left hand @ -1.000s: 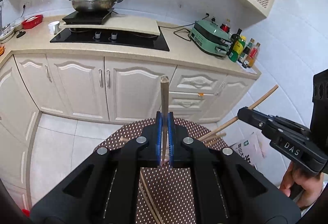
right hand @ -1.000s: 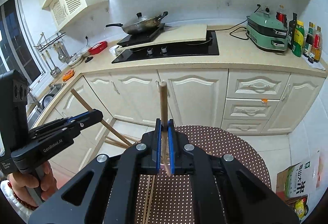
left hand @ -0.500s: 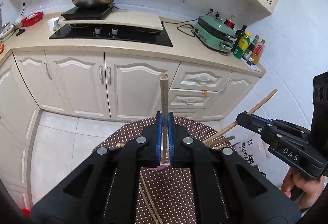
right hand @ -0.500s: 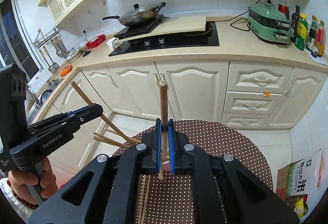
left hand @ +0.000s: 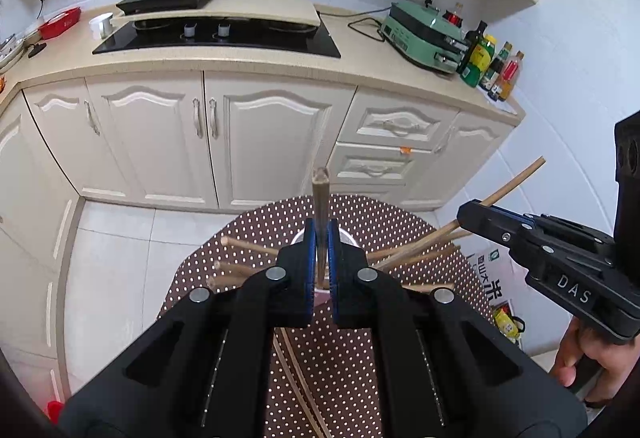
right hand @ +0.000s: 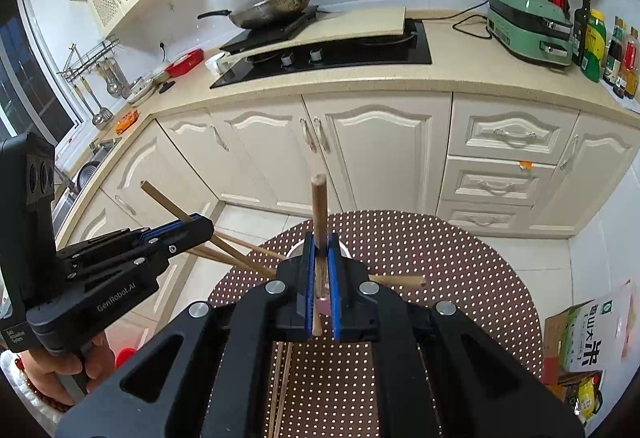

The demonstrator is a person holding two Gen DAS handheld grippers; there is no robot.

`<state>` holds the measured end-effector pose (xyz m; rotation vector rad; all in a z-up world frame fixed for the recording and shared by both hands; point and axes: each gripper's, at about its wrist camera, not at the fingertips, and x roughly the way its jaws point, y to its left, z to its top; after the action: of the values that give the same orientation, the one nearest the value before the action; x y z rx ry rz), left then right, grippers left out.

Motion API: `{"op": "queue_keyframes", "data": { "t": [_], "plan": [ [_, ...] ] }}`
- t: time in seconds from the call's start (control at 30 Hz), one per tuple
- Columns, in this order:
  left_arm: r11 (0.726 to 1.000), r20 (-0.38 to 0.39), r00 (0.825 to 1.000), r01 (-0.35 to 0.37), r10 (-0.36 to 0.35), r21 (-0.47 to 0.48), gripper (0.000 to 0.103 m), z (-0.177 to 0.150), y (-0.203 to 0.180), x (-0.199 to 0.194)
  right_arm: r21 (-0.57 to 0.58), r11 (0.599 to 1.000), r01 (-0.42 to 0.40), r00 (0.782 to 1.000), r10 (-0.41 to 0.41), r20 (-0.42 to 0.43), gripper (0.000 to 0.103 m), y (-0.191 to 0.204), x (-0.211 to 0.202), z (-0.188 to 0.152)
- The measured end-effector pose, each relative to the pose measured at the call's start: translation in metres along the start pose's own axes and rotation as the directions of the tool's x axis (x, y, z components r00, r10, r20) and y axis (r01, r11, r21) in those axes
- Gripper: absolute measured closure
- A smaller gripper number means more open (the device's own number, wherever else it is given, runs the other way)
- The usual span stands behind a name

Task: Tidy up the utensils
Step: 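Lift the left gripper's chopstick over the pink cup while the right gripper carries its chopstick there, then open the left gripper over the cup while the right gripper releases its chopstick into it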

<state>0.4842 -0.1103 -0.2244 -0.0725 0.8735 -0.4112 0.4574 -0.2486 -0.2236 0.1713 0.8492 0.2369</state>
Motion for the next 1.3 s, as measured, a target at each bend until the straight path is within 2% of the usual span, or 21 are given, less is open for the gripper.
{"op": "queue_keyframes", "data": {
  "t": [0.7,1.3],
  "plan": [
    [0.999,-0.096,0.995,-0.016,0.020,0.033,0.097,-0.024,0.002,0.026,-0.015,1.000,0.006,0.992,-0.007,-0.129,0.098,0.003,0.045,-0.022],
    [1.000,-0.111,0.994,-0.018,0.020,0.020,0.096,-0.027,0.000,0.021,0.019,1.000,0.005,0.993,-0.003,-0.119,0.094,0.003,0.035,-0.025]
  ]
}}
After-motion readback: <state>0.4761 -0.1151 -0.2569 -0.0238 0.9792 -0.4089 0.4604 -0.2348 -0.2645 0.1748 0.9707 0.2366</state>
